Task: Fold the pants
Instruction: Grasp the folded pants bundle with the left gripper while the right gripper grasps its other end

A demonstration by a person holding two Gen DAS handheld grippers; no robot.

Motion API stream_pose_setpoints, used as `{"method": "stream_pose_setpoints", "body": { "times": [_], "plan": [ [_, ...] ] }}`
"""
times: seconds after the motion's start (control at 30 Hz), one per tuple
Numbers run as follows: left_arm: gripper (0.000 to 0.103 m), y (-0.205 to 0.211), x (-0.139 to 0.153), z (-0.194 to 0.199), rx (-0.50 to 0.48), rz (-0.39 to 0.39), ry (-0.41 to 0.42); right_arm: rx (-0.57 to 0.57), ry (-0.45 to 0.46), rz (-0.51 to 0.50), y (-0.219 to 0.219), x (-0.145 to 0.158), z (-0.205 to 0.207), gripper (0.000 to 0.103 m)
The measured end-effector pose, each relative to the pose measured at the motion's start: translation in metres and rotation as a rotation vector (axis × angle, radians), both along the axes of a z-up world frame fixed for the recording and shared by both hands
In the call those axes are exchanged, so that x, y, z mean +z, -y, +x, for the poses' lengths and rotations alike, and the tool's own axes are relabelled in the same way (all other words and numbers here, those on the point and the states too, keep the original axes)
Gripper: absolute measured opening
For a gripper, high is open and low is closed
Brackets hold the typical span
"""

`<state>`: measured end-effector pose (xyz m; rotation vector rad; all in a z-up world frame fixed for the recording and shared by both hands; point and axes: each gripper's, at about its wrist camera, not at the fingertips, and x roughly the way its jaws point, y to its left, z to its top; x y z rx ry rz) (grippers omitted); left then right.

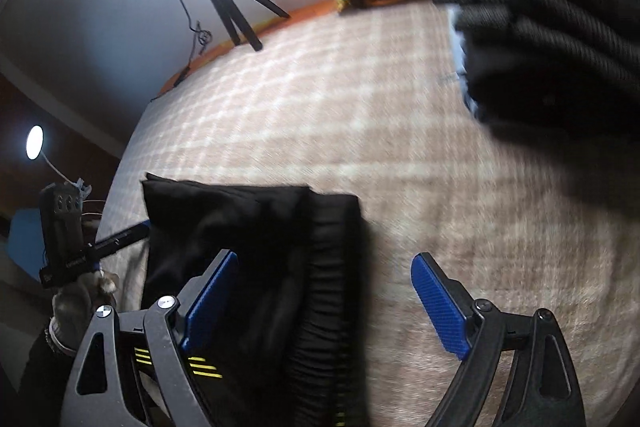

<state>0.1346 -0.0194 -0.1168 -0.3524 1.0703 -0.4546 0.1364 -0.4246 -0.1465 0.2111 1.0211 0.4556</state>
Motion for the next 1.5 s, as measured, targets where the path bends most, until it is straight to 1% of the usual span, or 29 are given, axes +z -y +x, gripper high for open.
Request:
{"method": "stream_pose_setpoints", "body": {
  "times": [0.13,0.27,0.37,0.47,0.63,0.7,0.77,0.83,0.87,0.9,1.03,1.1,1.13,1.17,1.2,1.27,1.33,1.4,1.43,1.47,1.5],
  "plan": [
    [0.068,0.005,0.001,-0.001,-0.016,0.04,0.01,0.033,-0.019,0.099,0.006,-0.016,0.004,0.092],
    [0.068,0.013,0.002,-0.002,-0.025,0.095,0.025,0.061,0.003,0.124,0.007,-0.017,0.003,0.093],
    [0.068,0.018,0.002,-0.005,-0.029,0.133,0.042,0.067,0.024,0.166,0.009,-0.02,0.003,0.097],
    [0.066,0.022,0.002,-0.007,-0.038,0.162,0.059,0.075,0.037,0.146,0.007,-0.02,0.002,0.097],
    [0.065,0.027,0.002,-0.007,-0.048,0.186,0.079,0.085,0.075,0.094,-0.003,-0.018,0.002,0.097],
    [0.065,0.027,0.002,-0.007,-0.049,0.187,0.082,0.085,0.084,0.088,-0.004,-0.018,0.002,0.098],
    [0.061,0.027,0.002,-0.007,-0.048,0.181,0.082,0.094,0.092,0.078,-0.005,-0.018,0.003,0.098],
    [0.059,0.026,0.002,-0.006,-0.052,0.177,0.082,0.117,0.102,0.051,-0.009,-0.018,0.002,0.098],
    [0.055,0.026,0.002,-0.006,-0.053,0.177,0.083,0.126,0.104,0.039,-0.01,-0.018,0.002,0.098],
    [0.054,0.026,0.002,-0.006,-0.052,0.177,0.084,0.141,0.11,0.021,-0.012,-0.018,0.001,0.097],
    [0.048,0.026,0.002,-0.006,-0.059,0.172,0.086,0.154,0.117,0.015,-0.011,-0.019,-0.001,0.097],
    [0.045,0.027,0.002,-0.006,-0.068,0.173,0.089,0.151,0.116,0.02,-0.009,-0.019,-0.001,0.094],
    [0.04,0.028,0.002,-0.006,-0.075,0.172,0.092,0.152,0.119,0.025,-0.009,-0.018,-0.001,0.092],
    [0.036,0.029,0.001,-0.006,-0.083,0.167,0.09,0.162,0.118,0.039,-0.01,-0.018,-0.001,0.084],
    [0.035,0.029,0.0,-0.005,-0.089,0.156,0.088,0.175,0.113,0.054,-0.011,-0.019,-0.001,0.078],
    [0.032,0.028,-0.001,-0.004,-0.094,0.137,0.084,0.192,0.116,0.053,-0.018,-0.019,-0.001,0.078],
    [0.028,0.024,-0.003,0.0,-0.089,0.096,0.066,0.204,0.129,0.044,-0.023,-0.019,-0.001,0.078],
    [0.026,0.019,-0.005,0.006,-0.067,0.04,0.039,0.207,0.123,0.091,-0.023,-0.02,0.002,0.077],
    [0.025,0.019,-0.005,0.007,-0.064,0.033,0.037,0.205,0.118,0.123,-0.024,-0.021,0.004,0.076],
    [0.023,0.022,-0.006,0.009,-0.068,0.04,0.04,0.207,0.111,0.148,-0.027,-0.023,0.006,0.072],
    [0.02,0.025,-0.005,0.009,-0.07,0.052,0.049,0.21,0.112,0.16,-0.029,-0.024,0.007,0.057]
  ]
}}
